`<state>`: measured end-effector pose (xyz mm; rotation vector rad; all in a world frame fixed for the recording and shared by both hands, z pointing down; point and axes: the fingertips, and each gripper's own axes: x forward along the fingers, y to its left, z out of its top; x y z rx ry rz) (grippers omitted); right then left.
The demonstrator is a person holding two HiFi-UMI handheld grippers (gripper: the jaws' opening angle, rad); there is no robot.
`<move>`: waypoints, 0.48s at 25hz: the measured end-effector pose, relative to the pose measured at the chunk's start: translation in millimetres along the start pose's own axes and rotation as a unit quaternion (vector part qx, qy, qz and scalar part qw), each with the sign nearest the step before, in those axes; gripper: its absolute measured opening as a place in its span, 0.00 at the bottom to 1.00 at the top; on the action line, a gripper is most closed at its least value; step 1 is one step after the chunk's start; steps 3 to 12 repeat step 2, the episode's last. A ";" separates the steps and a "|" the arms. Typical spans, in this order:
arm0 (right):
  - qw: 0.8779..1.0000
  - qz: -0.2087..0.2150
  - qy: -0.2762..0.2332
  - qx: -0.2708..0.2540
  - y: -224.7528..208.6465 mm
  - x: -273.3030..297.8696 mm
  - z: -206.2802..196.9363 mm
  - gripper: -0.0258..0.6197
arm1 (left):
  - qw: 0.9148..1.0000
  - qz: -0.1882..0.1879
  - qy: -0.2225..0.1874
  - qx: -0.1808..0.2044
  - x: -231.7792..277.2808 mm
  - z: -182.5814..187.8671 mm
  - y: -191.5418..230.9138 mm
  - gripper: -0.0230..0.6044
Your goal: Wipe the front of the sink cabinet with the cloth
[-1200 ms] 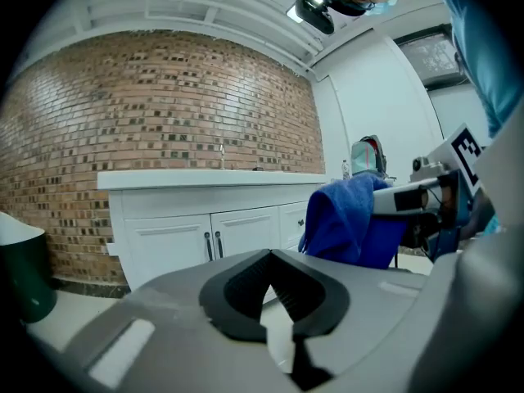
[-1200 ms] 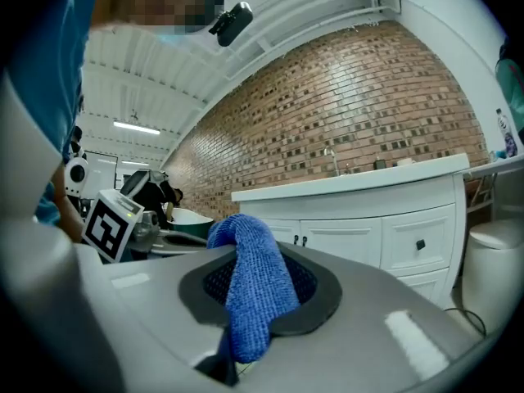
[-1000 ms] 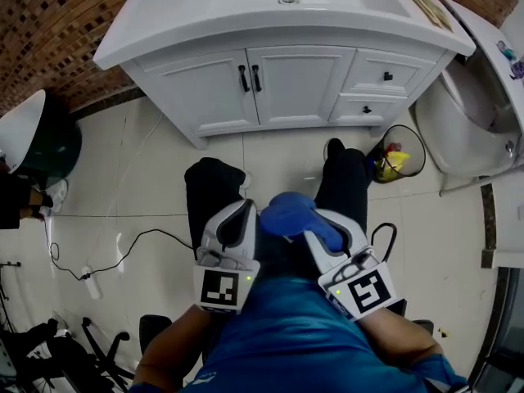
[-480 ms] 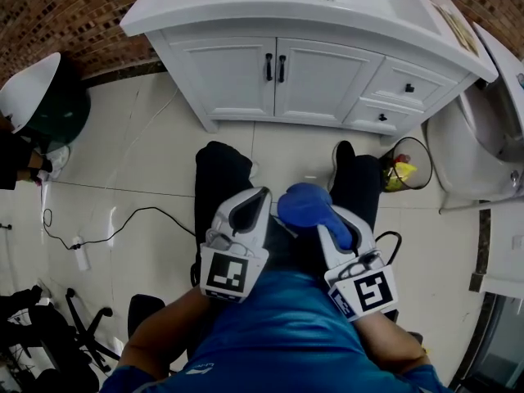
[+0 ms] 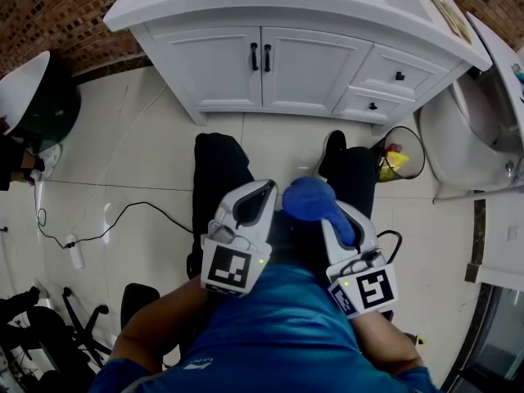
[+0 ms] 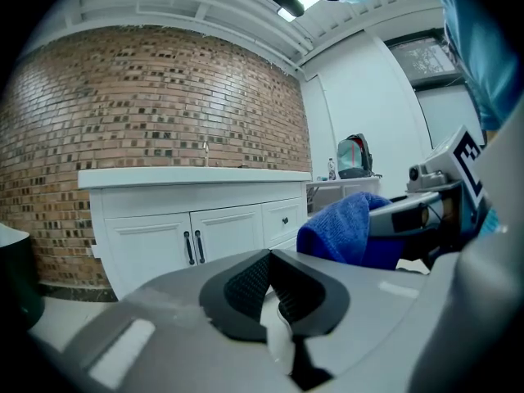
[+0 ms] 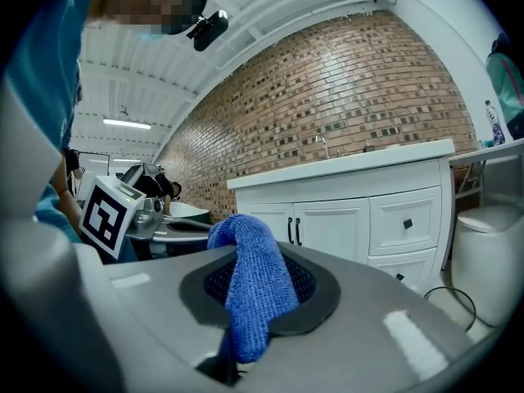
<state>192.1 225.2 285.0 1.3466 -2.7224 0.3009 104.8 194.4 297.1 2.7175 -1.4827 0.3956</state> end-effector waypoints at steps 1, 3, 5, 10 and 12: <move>1.000 -0.001 -0.001 0.000 -2.2 -1.0 0.1 0.12 | 1.000 -0.002 0.001 0.001 1.6 -0.6 -2.1 0.05; 1.000 -0.001 -0.001 -0.001 -4.4 -2.0 0.2 0.12 | 1.000 -0.004 0.003 0.003 3.1 -1.5 -4.2 0.05; 1.000 -0.001 -0.001 -0.001 -4.4 -2.0 0.2 0.12 | 1.000 -0.004 0.003 0.003 3.1 -1.5 -4.2 0.05; 1.000 -0.001 -0.001 -0.001 -4.4 -2.0 0.2 0.12 | 1.000 -0.004 0.003 0.003 3.1 -1.5 -4.2 0.05; 1.000 -0.001 -0.001 -0.001 -4.4 -2.0 0.2 0.12 | 1.000 -0.004 0.003 0.003 3.1 -1.5 -4.2 0.05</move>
